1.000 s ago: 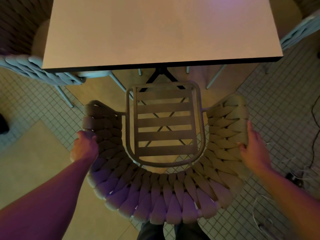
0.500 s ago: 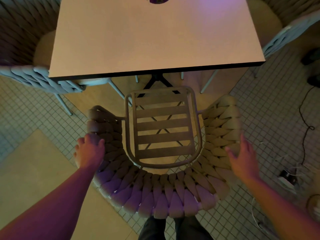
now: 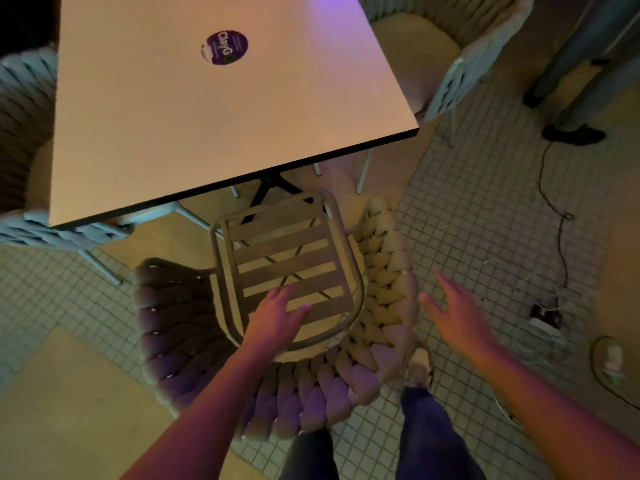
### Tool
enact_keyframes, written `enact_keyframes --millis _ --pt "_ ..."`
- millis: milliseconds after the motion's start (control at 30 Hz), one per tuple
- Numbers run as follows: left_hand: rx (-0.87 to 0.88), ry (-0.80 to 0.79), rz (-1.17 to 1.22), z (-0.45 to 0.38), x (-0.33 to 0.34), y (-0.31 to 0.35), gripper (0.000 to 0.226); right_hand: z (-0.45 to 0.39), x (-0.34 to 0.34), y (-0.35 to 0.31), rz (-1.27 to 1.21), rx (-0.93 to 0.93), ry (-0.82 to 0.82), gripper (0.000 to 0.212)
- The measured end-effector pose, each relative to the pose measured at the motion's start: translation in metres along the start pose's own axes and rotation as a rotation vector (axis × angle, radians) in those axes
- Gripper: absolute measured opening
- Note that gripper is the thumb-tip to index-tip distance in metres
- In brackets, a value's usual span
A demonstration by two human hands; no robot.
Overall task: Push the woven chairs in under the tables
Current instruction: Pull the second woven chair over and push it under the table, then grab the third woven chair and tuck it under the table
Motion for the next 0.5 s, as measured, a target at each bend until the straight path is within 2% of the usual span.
enact_keyframes --millis 167,300,500 --pt "0.127 0.058 0.008 -0.017 0.029 0.113 0.064 -0.044 -0.051 0.036 -0.169 -0.001 -0.013 0.068" --pt "0.119 0.147 0.113 -0.031 0.056 0.203 0.069 -0.089 -0.114 0.074 -0.208 -0.035 -0.016 0.069" --pt "0.084 0.204 0.210 -0.047 0.093 0.303 0.061 -0.158 -0.201 0.121 -0.233 -0.043 0.041 0.065"
Point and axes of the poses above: each hand's wrist, its own z-axis away from the middle knuckle, its own x-axis out of the palm, y = z × x, the point moved 6 cm from there along -z, towards the middle knuckle, and after that the axes turned 12 degrees about y, right-handed, at the moved point
